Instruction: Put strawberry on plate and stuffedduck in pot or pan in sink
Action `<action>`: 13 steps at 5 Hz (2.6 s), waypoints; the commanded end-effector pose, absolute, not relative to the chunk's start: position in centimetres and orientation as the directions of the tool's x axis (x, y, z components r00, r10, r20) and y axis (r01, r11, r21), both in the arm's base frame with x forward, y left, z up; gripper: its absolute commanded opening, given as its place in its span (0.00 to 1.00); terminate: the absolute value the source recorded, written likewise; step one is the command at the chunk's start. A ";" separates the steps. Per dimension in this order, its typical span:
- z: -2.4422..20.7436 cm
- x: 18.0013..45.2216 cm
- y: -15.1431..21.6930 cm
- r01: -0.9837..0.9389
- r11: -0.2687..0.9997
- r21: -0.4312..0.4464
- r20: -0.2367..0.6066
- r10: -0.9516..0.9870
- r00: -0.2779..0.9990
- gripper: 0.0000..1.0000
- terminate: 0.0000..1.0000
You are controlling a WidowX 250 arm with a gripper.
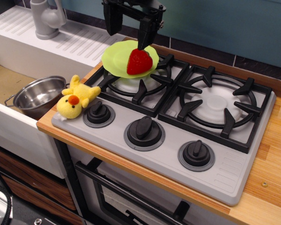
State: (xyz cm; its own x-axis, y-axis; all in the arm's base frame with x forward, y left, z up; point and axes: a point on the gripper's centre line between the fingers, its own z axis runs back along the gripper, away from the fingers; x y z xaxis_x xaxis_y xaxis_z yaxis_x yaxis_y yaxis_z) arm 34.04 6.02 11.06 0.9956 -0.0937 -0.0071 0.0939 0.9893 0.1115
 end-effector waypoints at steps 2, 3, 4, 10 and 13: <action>14.9 32.5 8.2 0.018 0.993 0.118 0.138 -0.034 0.990 1.00 0.00; 15.1 31.5 9.7 0.019 0.993 0.115 0.173 -0.039 0.984 1.00 0.00; 14.5 31.0 11.0 0.029 0.991 0.130 0.204 -0.055 0.977 1.00 0.00; 8.9 28.9 12.4 -0.039 0.994 0.103 0.296 0.007 0.955 1.00 0.00; 6.1 27.9 12.4 -0.056 0.996 0.075 0.313 0.029 0.949 1.00 0.00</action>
